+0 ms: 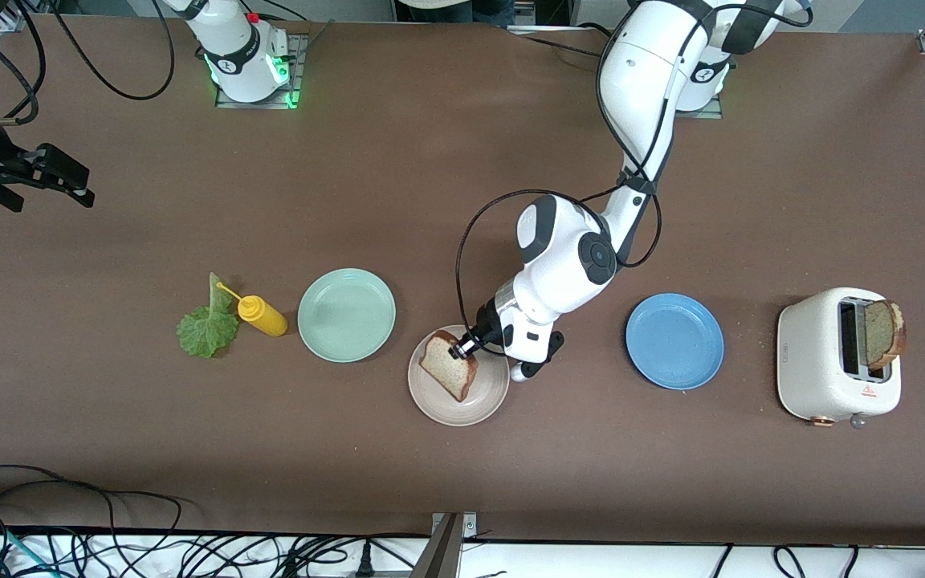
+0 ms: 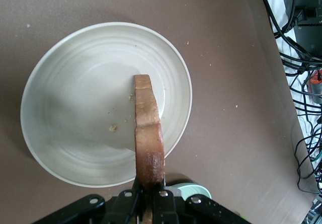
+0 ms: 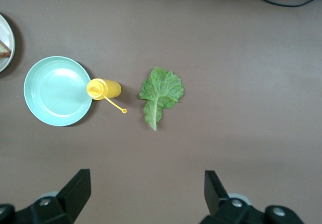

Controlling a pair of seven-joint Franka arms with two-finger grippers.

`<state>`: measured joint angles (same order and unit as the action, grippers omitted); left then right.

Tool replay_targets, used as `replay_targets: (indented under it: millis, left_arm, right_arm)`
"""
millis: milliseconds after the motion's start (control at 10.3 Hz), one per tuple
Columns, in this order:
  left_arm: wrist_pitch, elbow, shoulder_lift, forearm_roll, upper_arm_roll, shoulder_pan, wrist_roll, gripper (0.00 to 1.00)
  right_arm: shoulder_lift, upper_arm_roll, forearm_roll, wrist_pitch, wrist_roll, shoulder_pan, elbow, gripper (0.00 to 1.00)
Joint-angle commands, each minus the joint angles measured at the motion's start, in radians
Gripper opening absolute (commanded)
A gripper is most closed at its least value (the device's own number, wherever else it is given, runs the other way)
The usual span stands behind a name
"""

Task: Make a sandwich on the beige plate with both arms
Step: 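Lower the bread onto the beige plate and open the left gripper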

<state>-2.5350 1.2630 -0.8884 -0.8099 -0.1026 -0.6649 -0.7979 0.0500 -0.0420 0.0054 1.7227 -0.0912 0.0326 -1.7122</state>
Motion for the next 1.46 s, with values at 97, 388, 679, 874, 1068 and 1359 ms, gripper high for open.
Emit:
replay_targets:
  millis: [97,388,679,874,1068,1359]
  left_arm:
    - [-0.010,-0.022,-0.011,-0.049,-0.012,-0.010,0.006,0.52]
    - [-0.007,-0.019,0.002,-0.029,-0.015,-0.005,0.020,1.00]
    - [0.036,-0.013,0.003,0.014,-0.017,0.002,0.023,1.00]
    - [0.120,-0.014,0.014,0.084,-0.020,0.010,0.023,1.00]
    - [0.200,-0.016,0.020,0.136,-0.022,0.027,0.023,1.00]
    - [0.277,-0.019,0.034,0.204,-0.022,0.050,0.025,1.00]
  right_arm:
    - [0.001,-0.004,0.018,0.000,-0.004,0.003,0.010,1.00]
    - [0.001,-0.004,0.018,0.000,-0.004,0.001,0.010,1.00]
    - [0.001,-0.004,0.018,0.000,-0.004,0.001,0.010,1.00]
    - [-0.001,-0.004,0.018,0.000,-0.004,0.001,0.010,1.00]
    - [-0.001,-0.004,0.018,0.000,-0.004,0.001,0.010,1.00]
    - [0.001,-0.004,0.018,0.000,-0.004,0.001,0.010,1.00]
